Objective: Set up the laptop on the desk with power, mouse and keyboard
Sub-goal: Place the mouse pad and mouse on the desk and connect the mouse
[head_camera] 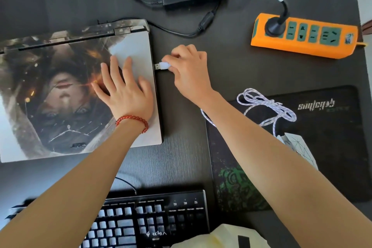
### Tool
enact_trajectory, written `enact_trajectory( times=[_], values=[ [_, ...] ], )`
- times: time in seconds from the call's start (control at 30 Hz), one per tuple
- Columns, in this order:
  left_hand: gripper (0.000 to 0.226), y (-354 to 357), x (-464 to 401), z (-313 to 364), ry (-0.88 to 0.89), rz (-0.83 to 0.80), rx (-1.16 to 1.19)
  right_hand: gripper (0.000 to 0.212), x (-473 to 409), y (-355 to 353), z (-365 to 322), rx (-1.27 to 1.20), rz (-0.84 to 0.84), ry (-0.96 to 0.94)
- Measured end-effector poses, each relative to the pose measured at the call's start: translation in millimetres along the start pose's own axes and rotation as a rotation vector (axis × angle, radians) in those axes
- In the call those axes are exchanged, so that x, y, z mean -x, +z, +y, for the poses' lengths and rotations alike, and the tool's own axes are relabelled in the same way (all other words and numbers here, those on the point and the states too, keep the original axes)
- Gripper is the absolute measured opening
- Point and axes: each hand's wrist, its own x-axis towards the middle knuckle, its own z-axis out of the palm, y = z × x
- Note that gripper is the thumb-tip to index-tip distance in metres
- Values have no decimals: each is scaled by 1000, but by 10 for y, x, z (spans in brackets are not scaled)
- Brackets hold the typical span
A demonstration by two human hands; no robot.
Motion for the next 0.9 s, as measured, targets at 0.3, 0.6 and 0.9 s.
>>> enact_trajectory(
  times=[0.3, 0.6, 0.9],
  values=[
    [52, -13, -4, 0, 1, -2, -1, 22, 256, 34, -20, 19, -6, -8],
    [51, -13, -11, -13, -3, -14, -8, 16, 468, 48, -79, -31, 117, 57],
    [51, -24, -7, -4, -5, -16, -10, 18, 372, 44, -103, -36, 105, 61]
  ],
)
